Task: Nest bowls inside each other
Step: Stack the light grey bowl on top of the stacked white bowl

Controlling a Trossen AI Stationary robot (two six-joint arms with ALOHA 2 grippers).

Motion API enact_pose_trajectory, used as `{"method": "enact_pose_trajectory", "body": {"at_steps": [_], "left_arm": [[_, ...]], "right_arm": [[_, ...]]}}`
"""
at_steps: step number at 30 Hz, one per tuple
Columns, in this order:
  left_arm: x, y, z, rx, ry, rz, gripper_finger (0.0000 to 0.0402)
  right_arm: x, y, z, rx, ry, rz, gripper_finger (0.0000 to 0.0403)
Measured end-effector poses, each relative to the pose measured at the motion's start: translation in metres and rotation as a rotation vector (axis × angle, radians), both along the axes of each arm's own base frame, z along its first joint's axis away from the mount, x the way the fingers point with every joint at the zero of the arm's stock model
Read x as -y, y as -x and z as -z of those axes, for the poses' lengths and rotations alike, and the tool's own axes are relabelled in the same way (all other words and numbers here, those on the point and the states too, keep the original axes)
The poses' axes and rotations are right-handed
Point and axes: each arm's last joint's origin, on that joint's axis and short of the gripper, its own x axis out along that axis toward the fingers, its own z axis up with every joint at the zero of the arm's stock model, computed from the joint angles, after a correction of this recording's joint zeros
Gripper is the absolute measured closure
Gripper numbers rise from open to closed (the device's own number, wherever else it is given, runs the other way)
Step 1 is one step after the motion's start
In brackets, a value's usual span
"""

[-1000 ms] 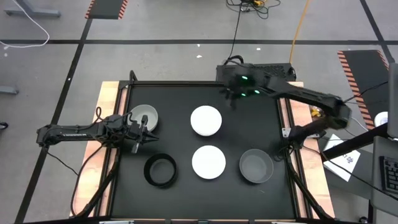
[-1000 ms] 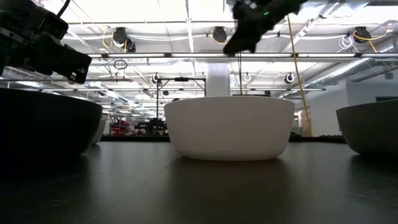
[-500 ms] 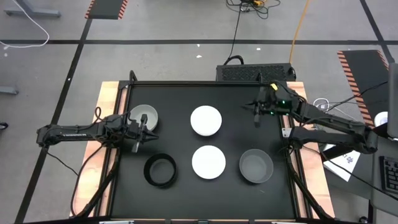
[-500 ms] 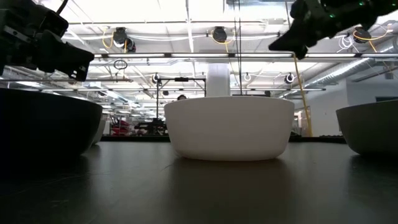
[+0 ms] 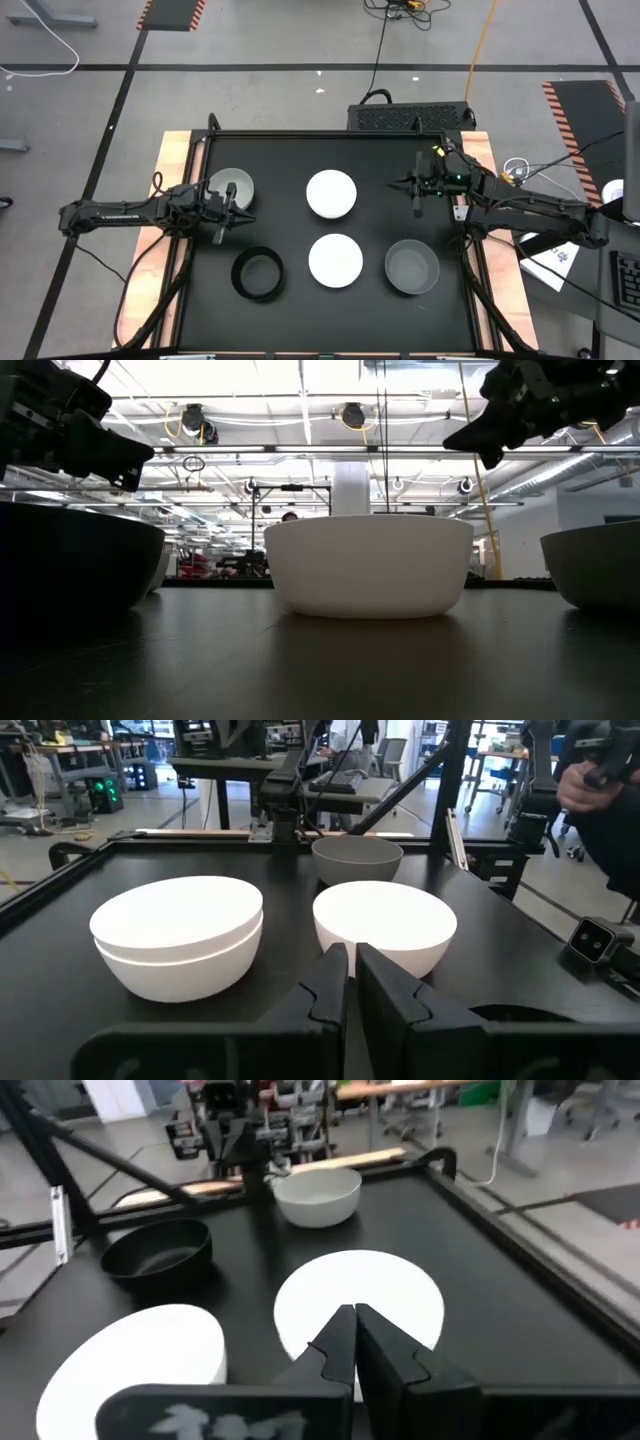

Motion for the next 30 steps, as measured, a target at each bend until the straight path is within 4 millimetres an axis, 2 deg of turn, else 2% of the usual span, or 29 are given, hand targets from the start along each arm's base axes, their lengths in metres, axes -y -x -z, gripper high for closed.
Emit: {"method": "enact_pose_trajectory", "body": {"at_steps": [16, 30], "left_arm": [[0.0, 0.0, 0.0, -0.003, 0.008, 0.0, 0.0376], [0.0, 0.0, 0.0, -0.003, 0.005, 0.0, 0.0376]], "right_arm": [[-0.012, 0.027, 0.039, 0.119, 0.008, 0.021, 0.0403], [-0.013, 0.031, 0.068, 0.143, 0.003, 0.03, 0.0403]]}}
